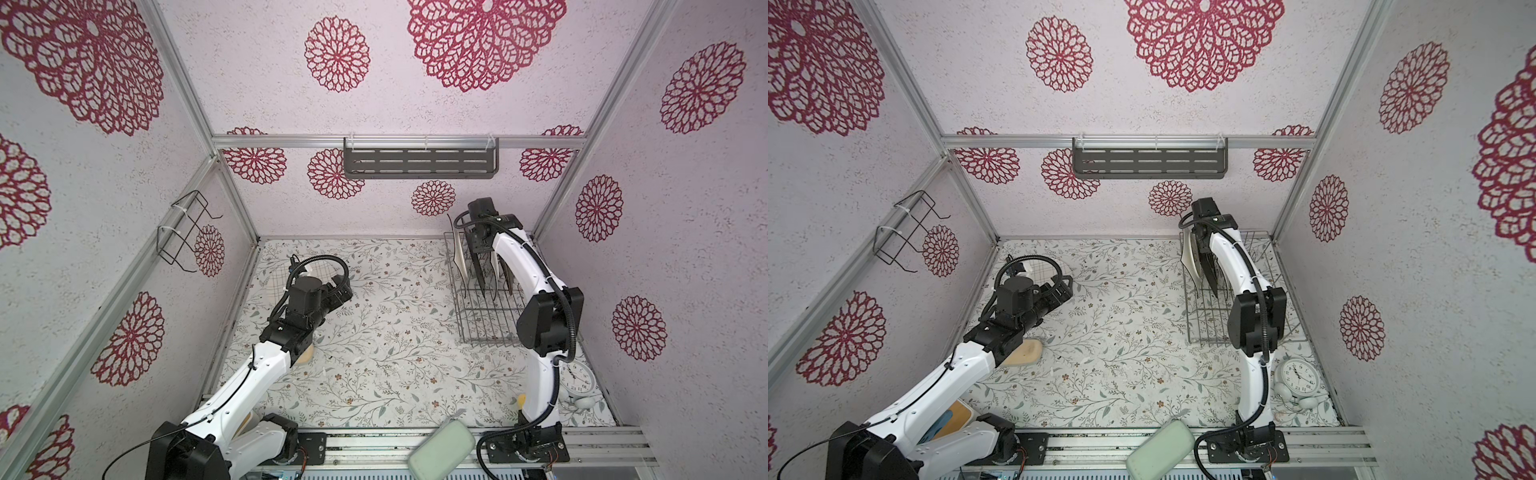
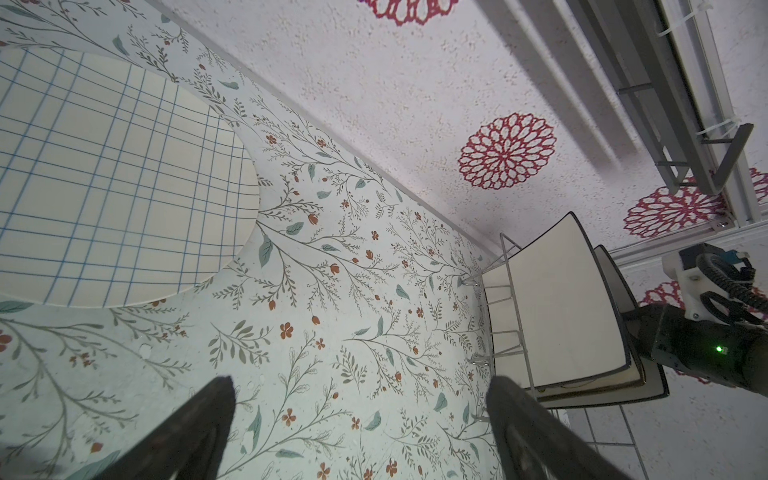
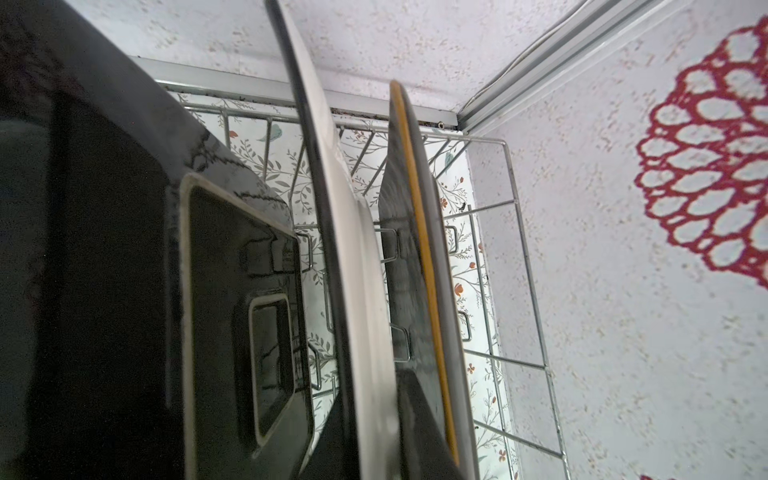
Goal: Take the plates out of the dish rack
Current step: 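Close the right gripper on the rim of the white square plate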
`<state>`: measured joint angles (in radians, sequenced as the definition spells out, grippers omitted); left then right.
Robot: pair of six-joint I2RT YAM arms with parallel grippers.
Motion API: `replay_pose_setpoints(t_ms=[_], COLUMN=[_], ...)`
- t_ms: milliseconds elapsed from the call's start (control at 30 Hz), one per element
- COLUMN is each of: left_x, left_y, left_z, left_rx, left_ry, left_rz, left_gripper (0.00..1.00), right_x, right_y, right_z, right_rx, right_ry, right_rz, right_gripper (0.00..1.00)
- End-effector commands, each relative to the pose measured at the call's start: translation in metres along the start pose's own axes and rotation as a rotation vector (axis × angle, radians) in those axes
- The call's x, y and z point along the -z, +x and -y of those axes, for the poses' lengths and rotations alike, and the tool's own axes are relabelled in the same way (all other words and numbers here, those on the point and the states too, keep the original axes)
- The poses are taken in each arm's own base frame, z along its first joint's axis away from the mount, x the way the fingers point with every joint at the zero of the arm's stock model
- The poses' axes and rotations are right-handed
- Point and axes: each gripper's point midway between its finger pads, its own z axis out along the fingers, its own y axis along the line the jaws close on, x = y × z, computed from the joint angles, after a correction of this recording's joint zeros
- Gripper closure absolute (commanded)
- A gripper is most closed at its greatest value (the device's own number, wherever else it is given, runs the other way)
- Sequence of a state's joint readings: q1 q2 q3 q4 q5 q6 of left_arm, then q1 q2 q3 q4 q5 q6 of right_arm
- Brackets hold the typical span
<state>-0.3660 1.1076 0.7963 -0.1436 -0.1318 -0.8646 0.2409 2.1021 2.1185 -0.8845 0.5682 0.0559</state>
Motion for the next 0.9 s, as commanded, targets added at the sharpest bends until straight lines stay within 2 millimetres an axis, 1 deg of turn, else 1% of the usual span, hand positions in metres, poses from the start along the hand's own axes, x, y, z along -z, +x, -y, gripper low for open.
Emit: replay_pose_setpoints(t_ms=[0,300,533,667,867], left_x=[0.002,0.002,0.004,0.004,0.004], left_y=[-0.008,-0.008,-0.009,-0.008,-0.007], left_z=[0.013,0.014,0.015,0.014,0.014], left_rx=[-0.008,-0.010,-0.008,-0.010,-0.007], left_ry=[0.029,0.031,0.035,0.033,0.034], left_rz=[0.011,0.010,0.013,0.011,0.008], left_gripper=[0.01,0.01,0.01,0.01,0.01], right_x=[0.003,0.003,0.006,0.011,0.022], right_y=[0.000,0.001,-0.001,-0.005,-0.012], right_z=[0.005,0.006,0.007,0.006,0.013], right_rx=[-0.054,-0.035,-0.016,0.001,-0.010], right_ry=[0.000,0.032,0.061,0.052,0.065], right_rz=[-0.001,-0.003,0.009,0.025,0.056], right_gripper=[0.85,0.89,0.96,1.00,1.00])
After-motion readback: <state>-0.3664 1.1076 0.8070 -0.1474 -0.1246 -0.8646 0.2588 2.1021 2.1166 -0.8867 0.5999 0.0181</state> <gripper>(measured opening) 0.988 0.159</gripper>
